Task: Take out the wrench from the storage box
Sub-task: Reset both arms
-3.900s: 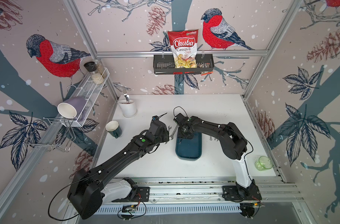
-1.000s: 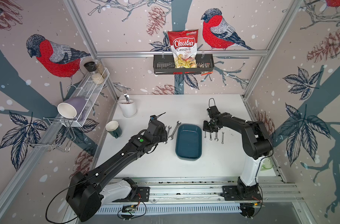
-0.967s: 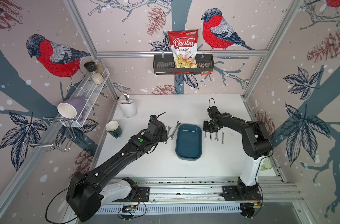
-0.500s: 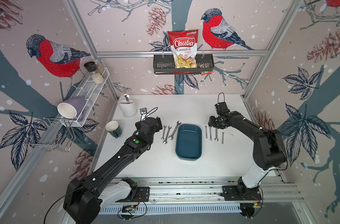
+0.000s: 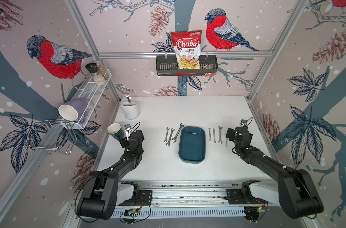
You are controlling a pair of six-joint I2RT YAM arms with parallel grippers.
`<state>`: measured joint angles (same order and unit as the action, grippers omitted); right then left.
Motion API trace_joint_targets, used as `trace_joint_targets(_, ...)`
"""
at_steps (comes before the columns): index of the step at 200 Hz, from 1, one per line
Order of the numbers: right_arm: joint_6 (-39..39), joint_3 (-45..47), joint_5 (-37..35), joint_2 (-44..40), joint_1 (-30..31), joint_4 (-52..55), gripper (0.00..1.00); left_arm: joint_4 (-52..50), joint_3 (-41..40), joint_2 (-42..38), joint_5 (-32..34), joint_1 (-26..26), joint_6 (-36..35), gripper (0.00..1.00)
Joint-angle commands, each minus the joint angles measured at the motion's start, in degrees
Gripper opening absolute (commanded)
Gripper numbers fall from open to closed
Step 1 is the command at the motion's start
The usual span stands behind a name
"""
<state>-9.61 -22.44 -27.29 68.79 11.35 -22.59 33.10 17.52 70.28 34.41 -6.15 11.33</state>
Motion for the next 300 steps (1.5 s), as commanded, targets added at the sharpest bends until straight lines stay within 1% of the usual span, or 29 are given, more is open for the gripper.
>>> trace_joint_targets(1,2.52,3.79,-2.50,1.61,-2.90,-23.79,1.00,16.18,-2.93,2.05,-4.92,2.13,-2.37,0.95)
trace_joint_targets(8,1.79,4.19,-0.96,2.72,-4.31,-25.70,1.00,17.85,-3.32,2.56,-6.43,2.41,-3.12,0.94)
trace_joint_targets(13,1.52,4.32,-0.16,5.32,-5.01,-27.00,1.00,18.73,-3.43,2.78,-7.59,2.44,-3.98,0.95)
trace_joint_targets(24,1.25,5.11,0.00,8.92,-6.17,-31.54,1.00,22.91,-4.32,3.70,-9.34,2.59,-4.90,0.95)
trace_joint_targets(34,2.43,5.99,0.16,12.13,-6.47,-37.40,1.00,26.09,-4.83,4.61,-10.82,2.80,-5.58,0.95)
trace_joint_targets(40,3.40,5.77,0.12,12.74,-6.00,-37.59,1.00,27.61,-4.96,5.26,-11.47,2.87,-6.03,0.95)
trace_joint_targets(54,4.19,5.91,5.19,14.43,-6.65,-39.35,1.00,31.14,-5.66,6.85,-13.72,3.28,-6.28,0.95)
trace_joint_targets(66,4.40,8.19,5.39,17.09,-7.12,-47.20,1.00,35.13,-6.31,9.38,-14.35,3.49,-6.14,0.95)
trace_joint_targets(80,3.76,9.77,10.20,16.05,-8.45,-46.92,1.00,34.82,-5.31,11.00,-14.53,3.58,-6.24,0.95)
trace_joint_targets(98,4.66,11.47,11.04,18.81,-8.72,-53.87,1.00,34.66,-4.37,12.65,-15.85,3.53,-6.91,0.95)
trace_joint_targets(107,4.68,11.07,11.17,18.59,-8.63,-52.46,1.00,34.53,-4.08,13.20,-16.45,3.59,-7.08,0.95)
trace_joint_targets(118,4.06,9.78,11.28,17.33,-8.63,-47.68,1.00,34.83,-3.69,14.32,-16.82,3.56,-7.28,0.95)
trace_joint_targets(132,4.42,10.37,11.22,18.00,-8.60,-50.21,1.00,35.23,-3.02,15.94,-16.89,3.60,-7.39,0.95)
trace_joint_targets(148,4.16,9.96,11.43,17.33,-8.71,-48.27,1.00,34.77,-2.96,15.83,-17.23,3.57,-7.45,0.95)
trace_joint_targets(165,4.33,10.14,11.28,17.57,-8.72,-49.09,1.00,36.40,-3.10,17.10,-22.02,3.55,-9.65,0.95)
trace_joint_targets(171,4.20,10.05,11.29,17.39,-8.72,-48.63,1.00,35.91,-3.10,16.89,-22.42,3.53,-9.63,0.95)
trace_joint_targets(300,4.20,10.04,11.32,17.51,-8.72,-48.70,1.00,36.03,-3.14,16.91,-22.37,3.57,-9.74,0.96)
